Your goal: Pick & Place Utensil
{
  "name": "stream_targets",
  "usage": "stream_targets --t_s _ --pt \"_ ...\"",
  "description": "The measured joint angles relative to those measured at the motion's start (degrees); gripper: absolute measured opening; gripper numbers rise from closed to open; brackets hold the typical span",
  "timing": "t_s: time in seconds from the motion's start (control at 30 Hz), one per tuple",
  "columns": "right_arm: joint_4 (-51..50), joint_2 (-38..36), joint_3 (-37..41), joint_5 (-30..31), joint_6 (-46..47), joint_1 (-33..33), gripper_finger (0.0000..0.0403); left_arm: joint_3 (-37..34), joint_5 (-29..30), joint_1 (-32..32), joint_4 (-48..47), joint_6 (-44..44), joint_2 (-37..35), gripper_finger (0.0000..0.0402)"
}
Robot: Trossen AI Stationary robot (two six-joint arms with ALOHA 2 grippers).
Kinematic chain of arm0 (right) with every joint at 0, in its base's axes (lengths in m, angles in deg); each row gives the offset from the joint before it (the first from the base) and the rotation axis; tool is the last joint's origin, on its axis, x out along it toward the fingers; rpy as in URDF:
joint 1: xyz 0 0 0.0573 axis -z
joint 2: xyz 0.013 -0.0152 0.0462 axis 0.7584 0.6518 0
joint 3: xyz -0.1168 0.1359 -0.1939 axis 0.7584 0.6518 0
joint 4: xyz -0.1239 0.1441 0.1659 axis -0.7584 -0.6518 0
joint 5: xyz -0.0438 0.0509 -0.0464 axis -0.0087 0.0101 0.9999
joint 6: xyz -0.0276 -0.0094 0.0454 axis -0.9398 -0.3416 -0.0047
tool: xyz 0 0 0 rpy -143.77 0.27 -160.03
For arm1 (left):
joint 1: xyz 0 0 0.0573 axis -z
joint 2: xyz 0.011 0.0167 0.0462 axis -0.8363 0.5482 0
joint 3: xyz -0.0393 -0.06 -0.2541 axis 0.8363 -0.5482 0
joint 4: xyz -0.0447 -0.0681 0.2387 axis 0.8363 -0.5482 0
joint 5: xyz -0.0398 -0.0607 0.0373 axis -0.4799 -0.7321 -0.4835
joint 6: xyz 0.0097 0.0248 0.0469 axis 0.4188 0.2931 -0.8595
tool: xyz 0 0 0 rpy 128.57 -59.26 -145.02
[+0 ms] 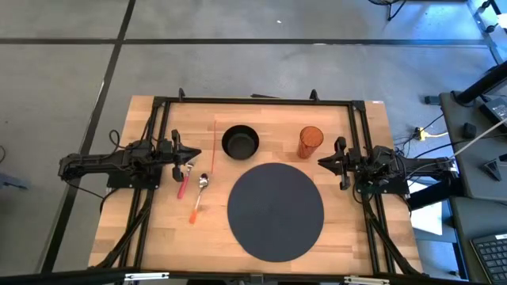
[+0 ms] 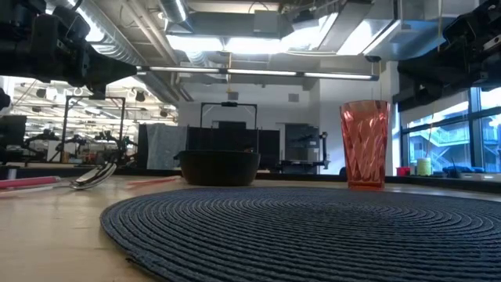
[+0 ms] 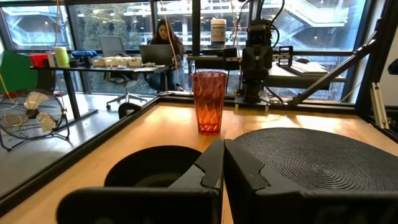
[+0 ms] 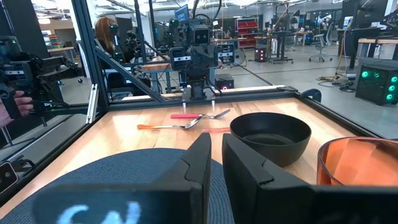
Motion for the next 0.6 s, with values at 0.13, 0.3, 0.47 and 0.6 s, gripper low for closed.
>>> stream_targets --t_s 0.13,0.3,0.47,0.6 --pt "0.02 0.0 0.0 -0.01 0.01 0.02 0.0042 0.0 0.01 -0.01 0.0 0.0 -0.01 0.0004" --pt "0.0 0.0 0.0 -0.02 0.02 0.0 0.0042 0.0 0.05 -0.01 0.78 0.0 -0.01 0.0004" --pt "0.0 0.0 0.0 -0.01 0.01 0.01 0.0042 0.0 0.03 0.01 1.37 0.0 0.01 0.0004" --pt "0.02 0.0 0.0 -0.02 0.07 0.02 0.0042 0.0 0.03 0.01 2.56 1.28 0.01 0.0004"
